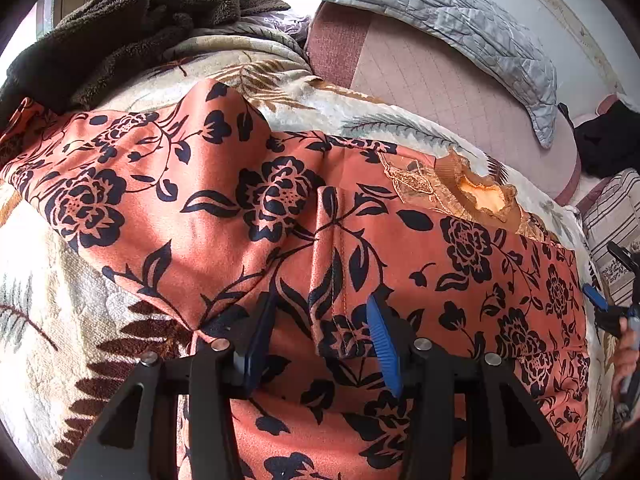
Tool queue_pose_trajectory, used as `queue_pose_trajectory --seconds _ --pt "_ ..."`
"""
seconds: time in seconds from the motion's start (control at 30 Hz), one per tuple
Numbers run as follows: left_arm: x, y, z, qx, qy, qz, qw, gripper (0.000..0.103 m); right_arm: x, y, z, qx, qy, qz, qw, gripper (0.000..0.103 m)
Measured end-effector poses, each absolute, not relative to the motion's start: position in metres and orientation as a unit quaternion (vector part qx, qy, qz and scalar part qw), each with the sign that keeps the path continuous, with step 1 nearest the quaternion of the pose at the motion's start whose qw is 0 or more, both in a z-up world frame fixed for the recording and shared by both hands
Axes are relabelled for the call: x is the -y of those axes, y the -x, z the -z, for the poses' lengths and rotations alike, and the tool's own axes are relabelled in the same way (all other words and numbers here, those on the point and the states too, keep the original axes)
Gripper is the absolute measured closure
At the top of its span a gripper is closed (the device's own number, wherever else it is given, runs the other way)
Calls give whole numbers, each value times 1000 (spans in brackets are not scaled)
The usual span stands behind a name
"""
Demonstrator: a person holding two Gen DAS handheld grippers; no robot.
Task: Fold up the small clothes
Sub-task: 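Grasp the shirt side with the other sleeve using the left gripper and fold it over the body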
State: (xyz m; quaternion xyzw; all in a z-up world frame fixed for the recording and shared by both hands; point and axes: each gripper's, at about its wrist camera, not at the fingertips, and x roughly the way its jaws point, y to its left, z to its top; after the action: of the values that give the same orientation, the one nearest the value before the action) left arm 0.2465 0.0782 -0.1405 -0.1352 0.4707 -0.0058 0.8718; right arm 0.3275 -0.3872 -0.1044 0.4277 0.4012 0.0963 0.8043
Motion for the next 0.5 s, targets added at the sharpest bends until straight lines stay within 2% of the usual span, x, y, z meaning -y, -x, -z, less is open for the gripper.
queue_pose_trajectory --seconds 0.1,0.2,0.27,0.37,0.5 --pt "-76 -247 144 -468 127 12 875 49 417 -361 134 -422 -437 -23 794 17" --pt "-75 -244 138 -471 123 20 873 47 430 -352 124 -390 -453 -3 802 17" --pt "-87 -236 126 -460 148 27 875 47 412 -328 104 -386 -420 -21 821 16" --pt "-129 -219 104 -430 216 22 876 38 367 -267 82 -386 -355 -66 849 16" --pt "-220 -203 91 -389 322 -26 863 30 320 -175 90 -394 -358 -114 839 16"
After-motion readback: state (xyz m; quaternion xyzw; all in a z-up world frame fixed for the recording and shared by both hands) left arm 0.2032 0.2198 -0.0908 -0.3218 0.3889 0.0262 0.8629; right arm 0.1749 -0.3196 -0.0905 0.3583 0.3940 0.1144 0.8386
